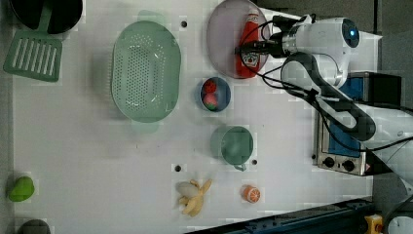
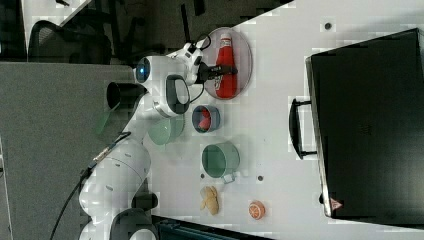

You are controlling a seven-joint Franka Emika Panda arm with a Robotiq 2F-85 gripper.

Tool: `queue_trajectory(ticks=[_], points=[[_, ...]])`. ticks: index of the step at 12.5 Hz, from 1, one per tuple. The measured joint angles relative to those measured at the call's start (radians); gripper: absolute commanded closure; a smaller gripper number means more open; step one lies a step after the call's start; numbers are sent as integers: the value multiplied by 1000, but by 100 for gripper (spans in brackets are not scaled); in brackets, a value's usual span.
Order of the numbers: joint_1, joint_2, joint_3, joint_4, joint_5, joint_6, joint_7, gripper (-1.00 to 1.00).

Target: Pick ketchup from plate and place it on table.

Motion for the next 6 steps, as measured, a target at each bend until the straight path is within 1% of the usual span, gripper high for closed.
queue_trajectory(ticks=[3,4,6], points=[[-1,-19,-4,-11,-8,-9,1,-18],[-1,-38,-4,-18,-11,-32,7,-18],[-6,-115,2,-41,-8,-133,25,-18]])
